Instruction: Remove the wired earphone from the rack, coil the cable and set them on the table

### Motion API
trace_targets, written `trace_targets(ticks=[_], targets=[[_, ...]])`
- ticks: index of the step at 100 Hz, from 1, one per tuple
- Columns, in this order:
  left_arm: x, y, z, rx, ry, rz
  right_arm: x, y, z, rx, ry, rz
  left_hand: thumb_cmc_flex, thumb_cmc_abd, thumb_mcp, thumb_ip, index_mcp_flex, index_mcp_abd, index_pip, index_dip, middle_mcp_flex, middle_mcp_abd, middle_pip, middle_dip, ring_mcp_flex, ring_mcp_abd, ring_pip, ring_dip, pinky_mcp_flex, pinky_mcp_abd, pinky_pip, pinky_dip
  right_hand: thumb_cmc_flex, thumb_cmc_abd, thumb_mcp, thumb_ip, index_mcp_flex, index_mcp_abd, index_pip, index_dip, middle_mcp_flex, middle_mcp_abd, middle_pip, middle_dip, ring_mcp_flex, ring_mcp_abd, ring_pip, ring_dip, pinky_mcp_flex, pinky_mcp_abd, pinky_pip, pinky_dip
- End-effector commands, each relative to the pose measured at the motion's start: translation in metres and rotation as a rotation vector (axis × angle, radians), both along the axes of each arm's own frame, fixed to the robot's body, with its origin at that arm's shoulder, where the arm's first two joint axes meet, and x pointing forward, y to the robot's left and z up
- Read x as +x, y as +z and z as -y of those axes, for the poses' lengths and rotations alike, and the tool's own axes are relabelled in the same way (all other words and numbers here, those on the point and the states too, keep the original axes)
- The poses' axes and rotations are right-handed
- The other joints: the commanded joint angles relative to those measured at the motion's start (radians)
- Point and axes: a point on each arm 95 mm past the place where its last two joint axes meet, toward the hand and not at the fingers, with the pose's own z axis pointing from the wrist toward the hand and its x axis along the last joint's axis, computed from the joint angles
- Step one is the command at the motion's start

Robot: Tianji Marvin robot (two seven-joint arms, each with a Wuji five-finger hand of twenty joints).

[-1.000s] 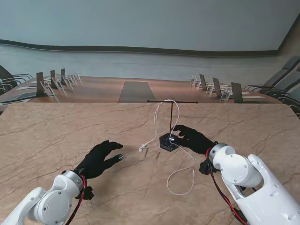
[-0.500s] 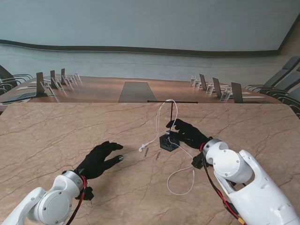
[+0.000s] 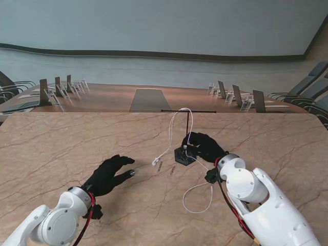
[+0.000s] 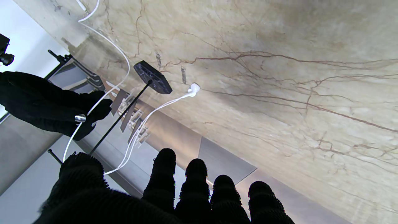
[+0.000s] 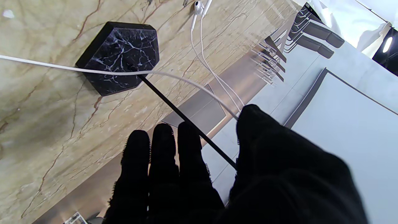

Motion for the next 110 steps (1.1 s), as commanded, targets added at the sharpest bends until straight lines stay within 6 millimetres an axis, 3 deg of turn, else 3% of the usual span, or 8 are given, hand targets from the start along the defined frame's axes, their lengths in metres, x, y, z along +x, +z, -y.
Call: trace_targets(ticks=[1,15,25,38,60,76,86,110], targets=[[-0.003,-0.002,0.002,-0.004,-0.002,-0.012,-0.003,-0.003,-0.004,0.006,0.013,0.010,-0.012,-0.019,0.001,0.000,0.006,-0.009,-0.023,-0.004,0.000,-0.012,0.000,-0.002,-0.024,-0.023,-0.008,0.015,-0.006,-0.015,-0.005,-0.003,0.044,-0.053,0.114,-0.042,0.040,-0.013,0.054,0.037,0.051,-0.020,0.002,0.017,0.032,-0.008,0.000,-0.013,0.019,-0.002,0.052,-0.033],[-0.002,-0.002,0.002,-0.008,-0.003,-0.017,-0.003,-0.005,-0.004,0.032,0.003,0.048,-0.012,-0.019,0.001,0.000,0.009,-0.007,-0.022,-0.003,-0.001,-0.012,-0.001,-0.002,-0.024,-0.023,-0.009,0.016,-0.007,-0.015,-0.005,-0.001,0.050,-0.063,0.326,-0.029,0.135,0.025,0.031,0.141,0.133,-0.020,-0.016,0.007,0.093,0.003,0.006,-0.008,0.065,-0.001,0.090,-0.076],[-0.001,-0.001,0.003,-0.012,-0.007,-0.015,-0.003,-0.005,-0.004,0.036,0.007,0.057,-0.012,-0.019,0.001,0.000,0.009,-0.009,-0.023,-0.003,0.002,-0.012,0.000,-0.002,-0.024,-0.023,-0.008,0.017,-0.006,-0.015,-0.005,-0.001,0.063,-0.051,0.409,-0.006,0.209,0.071,-0.005,0.187,0.180,-0.022,-0.031,-0.001,0.140,0.010,0.004,-0.009,0.106,0.013,0.113,-0.094],[0.000,0.000,0.006,-0.017,-0.017,-0.015,-0.004,-0.006,-0.004,0.026,0.021,0.066,-0.010,-0.019,0.002,0.000,0.009,-0.008,-0.023,-0.003,0.001,-0.011,0.000,-0.002,-0.024,-0.022,-0.008,0.019,-0.007,-0.015,-0.005,0.000,0.087,-0.092,0.503,-0.019,0.320,0.121,-0.055,0.267,0.248,-0.008,-0.046,-0.002,0.210,0.038,0.010,-0.007,0.170,0.050,0.137,-0.100],[0.004,0.002,0.013,-0.029,-0.035,-0.029,-0.006,-0.009,-0.004,-0.002,0.051,0.064,-0.011,-0.018,0.001,0.000,0.008,-0.009,-0.024,-0.002,-0.002,-0.014,-0.001,-0.003,-0.025,-0.024,-0.009,0.020,-0.007,-0.017,-0.005,0.001,0.143,-0.258,0.661,-0.138,0.550,0.214,-0.037,0.344,0.372,0.059,0.057,0.018,0.345,0.108,0.123,0.041,0.294,0.164,0.228,-0.073],[0.009,0.005,0.021,-0.042,-0.066,-0.032,-0.011,-0.010,-0.006,-0.025,0.088,0.052,-0.007,-0.019,0.002,0.000,0.011,-0.010,-0.024,-0.002,0.003,-0.011,-0.001,-0.002,-0.024,-0.022,-0.008,0.022,-0.007,-0.014,-0.004,0.003,0.178,-0.355,0.721,-0.207,0.643,0.204,0.013,0.415,0.467,0.063,0.165,0.022,0.446,0.151,0.214,0.072,0.356,0.216,0.330,-0.036],[0.011,0.007,0.026,-0.048,-0.085,-0.037,-0.015,-0.011,-0.007,-0.031,0.111,0.042,-0.007,-0.018,0.002,0.000,0.010,-0.011,-0.024,-0.002,0.006,-0.008,0.001,-0.002,-0.024,-0.021,-0.008,0.022,-0.007,-0.013,-0.004,0.003,0.191,-0.393,0.745,-0.231,0.675,0.190,0.039,0.481,0.505,0.069,0.241,0.011,0.492,0.173,0.279,0.077,0.381,0.251,0.422,-0.115],[0.016,0.009,0.039,-0.068,-0.121,-0.051,-0.027,-0.011,-0.008,-0.040,0.147,0.021,0.002,-0.019,0.003,0.000,0.014,-0.017,-0.019,0.001,0.024,0.002,0.006,0.004,-0.025,0.002,0.015,0.061,-0.008,-0.009,0.007,0.017,0.203,-0.419,0.759,-0.236,0.678,0.159,0.101,0.552,0.530,0.087,0.329,0.038,0.530,0.198,0.373,0.089,0.395,0.276,0.532,-0.128]])
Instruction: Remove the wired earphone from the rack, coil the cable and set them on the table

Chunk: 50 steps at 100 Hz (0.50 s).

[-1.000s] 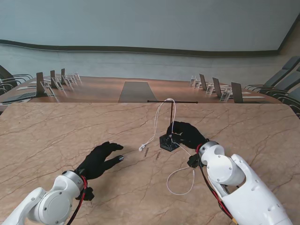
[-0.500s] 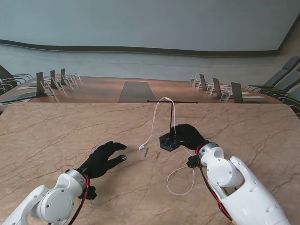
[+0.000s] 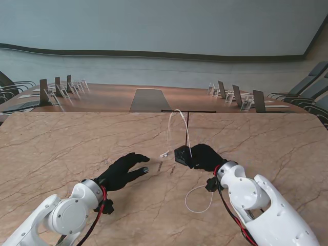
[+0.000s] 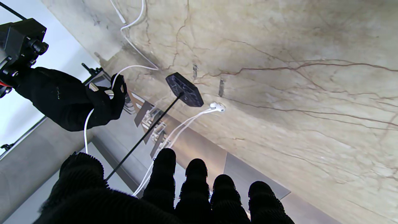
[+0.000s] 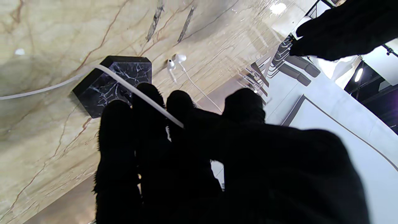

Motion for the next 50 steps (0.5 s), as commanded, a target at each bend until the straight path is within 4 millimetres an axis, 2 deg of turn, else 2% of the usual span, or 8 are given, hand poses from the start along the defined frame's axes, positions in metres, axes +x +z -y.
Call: trace_targets(ticks=[1,8,16,21,29,32,40,50], targets=[[0.000,0.000,0.005,-0.011,-0.009,-0.011,-0.007,-0.001,-0.003,-0.003,0.021,-0.004,0.003,-0.019,0.003,0.000,0.013,-0.016,-0.018,0.002,0.025,0.002,0.007,0.005,-0.025,0.006,0.012,0.035,-0.008,-0.007,0.008,0.018,0.065,-0.055,0.063,-0.045,0.043,-0.031,0.069,0.033,0.030,0.031,0.059,0.027,0.056,0.043,0.058,0.016,0.011,0.000,0.074,-0.025],[0.002,0.000,0.010,-0.013,-0.016,-0.014,-0.010,0.000,-0.003,-0.009,0.033,-0.009,0.015,-0.015,0.002,-0.001,0.020,-0.019,-0.016,0.002,0.043,0.011,0.009,0.010,-0.021,0.035,0.034,0.085,-0.016,0.011,0.034,0.057,0.065,-0.053,0.062,-0.044,0.041,-0.038,0.078,0.045,0.030,0.033,0.072,0.035,0.057,0.046,0.074,0.014,0.010,-0.001,0.090,-0.026],[0.004,0.000,0.014,-0.014,-0.030,-0.033,-0.014,0.000,-0.002,-0.018,0.044,-0.014,0.021,-0.005,0.003,-0.001,0.015,-0.022,-0.017,0.002,0.056,0.018,0.016,0.017,-0.001,0.042,0.047,0.102,-0.018,0.012,0.044,0.078,0.065,-0.052,0.062,-0.042,0.031,-0.046,0.082,0.053,0.030,0.034,0.083,0.043,0.059,0.047,0.088,0.015,0.010,-0.004,0.105,-0.025],[0.005,-0.001,0.018,-0.025,-0.034,-0.032,-0.016,-0.001,-0.002,-0.021,0.047,-0.017,0.032,-0.004,0.002,-0.002,0.021,-0.019,-0.008,0.008,0.069,0.028,0.025,0.034,0.015,0.056,0.065,0.121,-0.022,0.018,0.062,0.109,0.065,-0.052,0.062,-0.040,0.031,-0.046,0.084,0.056,0.030,0.038,0.085,0.045,0.059,0.048,0.093,0.014,0.008,-0.004,0.110,-0.025],[0.008,-0.001,0.025,-0.043,-0.038,-0.028,-0.019,-0.001,0.000,-0.028,0.052,-0.025,0.044,-0.001,0.001,-0.004,0.028,-0.018,0.005,0.017,0.075,0.046,0.030,0.059,0.058,0.091,0.108,0.165,-0.033,0.033,0.097,0.179,0.065,-0.052,0.063,-0.039,0.025,-0.049,0.085,0.058,0.031,0.039,0.090,0.049,0.060,0.049,0.100,0.013,0.007,-0.003,0.116,-0.025],[0.009,-0.001,0.027,-0.046,-0.042,-0.029,-0.019,-0.001,0.001,-0.029,0.053,-0.026,0.043,0.001,0.001,-0.003,0.022,-0.023,0.012,0.026,0.048,0.049,0.031,0.073,0.054,0.095,0.115,0.188,-0.041,0.039,0.115,0.233,0.065,-0.052,0.063,-0.038,0.025,-0.050,0.086,0.059,0.031,0.039,0.091,0.050,0.061,0.048,0.102,0.012,0.008,-0.004,0.118,-0.026],[0.012,-0.001,0.033,-0.052,-0.053,-0.031,-0.022,-0.002,0.001,-0.032,0.051,-0.028,0.046,-0.002,0.001,-0.003,0.033,-0.019,0.031,0.052,0.059,0.067,0.055,0.119,0.069,0.119,0.158,0.244,-0.050,0.052,0.138,0.322,0.066,-0.054,0.065,-0.036,0.022,-0.042,0.084,0.059,0.028,0.046,0.091,0.050,0.056,0.053,0.102,0.008,0.003,0.000,0.117,-0.029],[0.016,0.000,0.040,-0.054,-0.066,-0.037,-0.025,-0.004,0.003,-0.059,0.053,-0.026,0.052,0.004,0.001,-0.004,0.026,-0.020,0.048,0.081,0.051,0.075,0.097,0.201,0.068,0.133,0.216,0.318,-0.049,0.055,0.144,0.381,0.066,-0.055,0.066,-0.035,0.015,-0.046,0.082,0.058,0.030,0.044,0.094,0.050,0.061,0.050,0.106,0.005,0.010,-0.001,0.120,-0.031]])
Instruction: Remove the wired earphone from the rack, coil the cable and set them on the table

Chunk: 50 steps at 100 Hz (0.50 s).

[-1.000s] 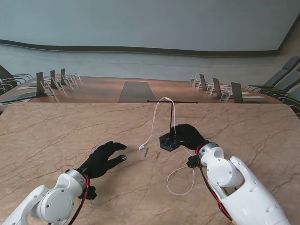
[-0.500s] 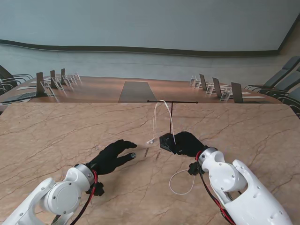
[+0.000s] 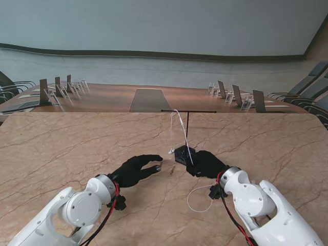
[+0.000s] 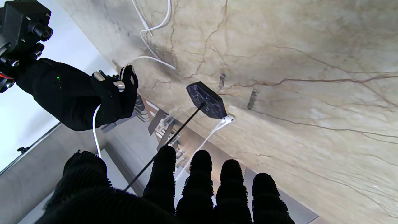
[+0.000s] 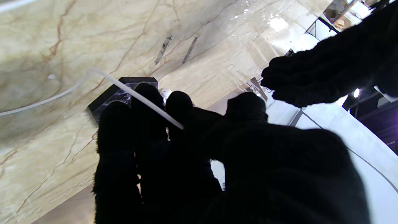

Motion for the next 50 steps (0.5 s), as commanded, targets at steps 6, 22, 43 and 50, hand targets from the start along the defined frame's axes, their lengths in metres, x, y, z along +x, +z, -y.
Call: trace_targets(ticks=[6,22,43,50], targets=[[0.004,0.001,0.010,-0.017,-0.008,-0.008,-0.007,-0.004,-0.001,-0.006,0.008,-0.012,0.023,0.007,0.001,-0.004,-0.022,-0.021,0.045,0.045,-0.040,0.009,0.080,0.140,-0.003,0.023,0.115,0.148,-0.007,0.003,0.034,0.090,0.066,-0.049,0.063,-0.034,0.012,-0.020,0.061,0.027,0.019,0.041,0.062,0.026,0.047,0.050,0.048,0.000,-0.005,-0.012,0.056,-0.030],[0.012,0.002,0.021,-0.032,-0.012,0.010,-0.010,-0.005,0.001,-0.007,0.014,-0.017,0.040,0.005,0.000,-0.009,-0.021,0.012,0.110,0.087,-0.053,0.014,0.187,0.327,-0.038,0.042,0.354,0.417,0.015,0.009,0.146,0.220,0.066,-0.046,0.062,-0.033,0.001,-0.020,0.057,0.024,0.017,0.041,0.064,0.025,0.045,0.049,0.052,-0.003,-0.007,-0.012,0.059,-0.031],[0.019,0.002,0.033,-0.038,-0.029,-0.006,-0.015,-0.007,0.004,-0.013,0.022,-0.034,0.050,0.011,-0.002,-0.011,-0.018,0.025,0.127,0.090,-0.038,0.017,0.180,0.333,-0.050,0.057,0.466,0.488,-0.010,-0.019,0.606,0.469,0.065,-0.046,0.062,-0.031,-0.004,-0.020,0.057,0.020,0.016,0.044,0.065,0.023,0.044,0.051,0.054,-0.006,-0.009,-0.012,0.061,-0.033],[0.022,0.003,0.036,-0.043,-0.032,-0.005,-0.016,-0.008,0.005,-0.014,0.028,-0.040,0.055,0.009,0.000,-0.010,-0.020,0.028,0.131,0.091,-0.028,0.025,0.188,0.335,-0.042,0.067,0.481,0.488,-0.008,-0.025,0.715,0.497,0.066,-0.046,0.063,-0.030,-0.004,-0.019,0.058,0.019,0.016,0.046,0.066,0.022,0.043,0.051,0.054,-0.006,-0.010,-0.012,0.061,-0.033]])
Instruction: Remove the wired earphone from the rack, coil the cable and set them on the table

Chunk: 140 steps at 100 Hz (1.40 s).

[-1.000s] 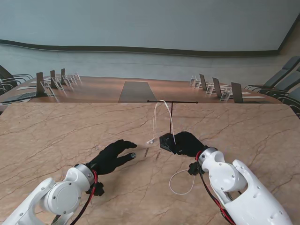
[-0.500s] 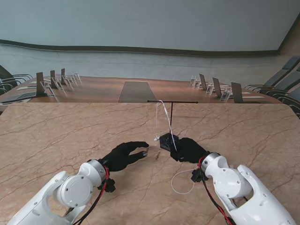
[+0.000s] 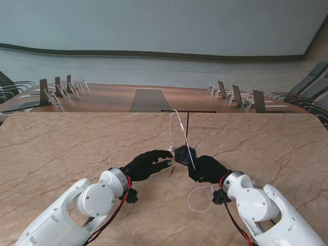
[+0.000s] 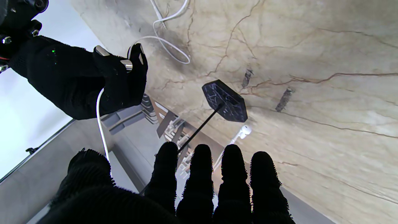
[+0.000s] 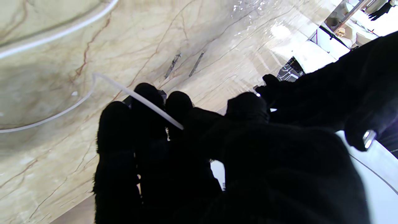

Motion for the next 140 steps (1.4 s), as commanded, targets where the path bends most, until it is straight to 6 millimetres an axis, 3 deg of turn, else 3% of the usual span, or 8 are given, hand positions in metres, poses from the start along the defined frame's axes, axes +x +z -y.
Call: trace_targets(ticks=[1,23,48,81,108,116,128,140], targets=[[0.002,0.001,0.006,-0.016,0.000,-0.004,-0.005,-0.003,-0.002,0.001,0.014,-0.009,0.020,0.009,0.000,-0.010,-0.018,0.007,0.031,0.008,0.005,0.014,0.019,0.009,-0.020,0.019,0.028,0.015,-0.007,-0.032,0.112,0.046,0.065,-0.047,0.062,-0.031,0.001,-0.019,0.056,0.019,0.016,0.041,0.064,0.022,0.043,0.050,0.052,-0.007,-0.010,-0.014,0.059,-0.030],[0.013,0.005,0.016,-0.028,-0.013,-0.001,-0.008,-0.003,-0.003,-0.017,0.052,-0.024,0.031,0.013,-0.001,-0.011,-0.057,0.029,0.048,0.015,-0.016,0.014,0.047,0.033,-0.026,0.013,0.051,0.023,-0.008,-0.034,0.158,-0.010,0.065,-0.047,0.063,-0.029,-0.004,-0.021,0.056,0.016,0.015,0.043,0.065,0.021,0.043,0.051,0.055,-0.008,-0.010,-0.013,0.062,-0.030],[0.025,0.009,0.024,-0.063,-0.002,0.002,-0.012,-0.003,-0.009,-0.024,0.083,-0.039,0.041,0.006,-0.002,-0.012,-0.051,0.059,0.138,0.080,0.044,0.046,0.131,0.157,0.028,0.045,0.129,0.079,-0.013,-0.006,0.307,0.011,0.065,-0.047,0.063,-0.028,-0.005,-0.021,0.059,0.013,0.015,0.044,0.068,0.021,0.044,0.053,0.058,-0.009,-0.010,-0.013,0.066,-0.030],[0.036,0.015,0.036,-0.128,-0.005,0.018,-0.017,-0.008,-0.018,-0.035,0.113,-0.076,0.074,0.039,-0.003,-0.022,-0.035,0.054,0.130,0.066,0.064,0.037,0.129,0.152,0.041,0.048,0.119,0.063,-0.015,0.008,0.305,-0.033,0.065,-0.047,0.063,-0.028,-0.007,-0.022,0.061,0.010,0.015,0.045,0.068,0.020,0.042,0.054,0.060,-0.011,-0.011,-0.012,0.067,-0.031],[0.043,0.020,0.041,-0.155,-0.011,0.032,-0.017,-0.013,-0.025,-0.047,0.134,-0.105,0.102,0.055,-0.006,-0.027,-0.022,0.051,0.138,0.064,0.081,0.032,0.142,0.152,0.058,0.048,0.129,0.062,-0.011,0.015,0.330,-0.037,0.065,-0.048,0.064,-0.027,-0.011,-0.021,0.063,0.007,0.015,0.047,0.070,0.019,0.041,0.054,0.062,-0.012,-0.014,-0.013,0.068,-0.031],[0.045,0.021,0.042,-0.161,-0.009,0.028,-0.017,-0.013,-0.027,-0.050,0.141,-0.113,0.123,0.037,-0.009,-0.026,0.005,0.053,0.230,0.118,0.131,0.045,0.172,0.169,0.098,0.069,0.137,0.058,0.009,0.044,0.345,-0.047,0.065,-0.048,0.064,-0.026,-0.012,-0.024,0.063,0.006,0.015,0.045,0.071,0.019,0.043,0.053,0.063,-0.013,-0.011,-0.013,0.069,-0.031],[0.047,0.024,0.040,-0.147,-0.015,0.028,-0.019,-0.015,-0.028,-0.057,0.143,-0.126,0.157,0.038,-0.006,-0.023,-0.029,0.040,0.327,0.192,0.137,0.028,0.200,0.200,0.111,0.054,0.152,0.062,0.021,0.037,0.364,-0.057,0.065,-0.048,0.065,-0.026,-0.017,-0.023,0.063,0.004,0.015,0.047,0.072,0.019,0.042,0.054,0.064,-0.014,-0.013,-0.012,0.069,-0.032],[0.050,0.026,0.039,-0.141,-0.010,0.046,-0.020,-0.016,-0.028,-0.063,0.143,-0.138,0.200,0.029,0.003,-0.021,-0.027,0.037,0.347,0.207,0.156,0.020,0.215,0.209,0.132,0.052,0.167,0.067,0.039,0.041,0.382,-0.056,0.065,-0.050,0.067,-0.026,-0.016,-0.023,0.065,0.003,0.016,0.048,0.073,0.018,0.041,0.055,0.066,-0.014,-0.014,-0.010,0.070,-0.032]])
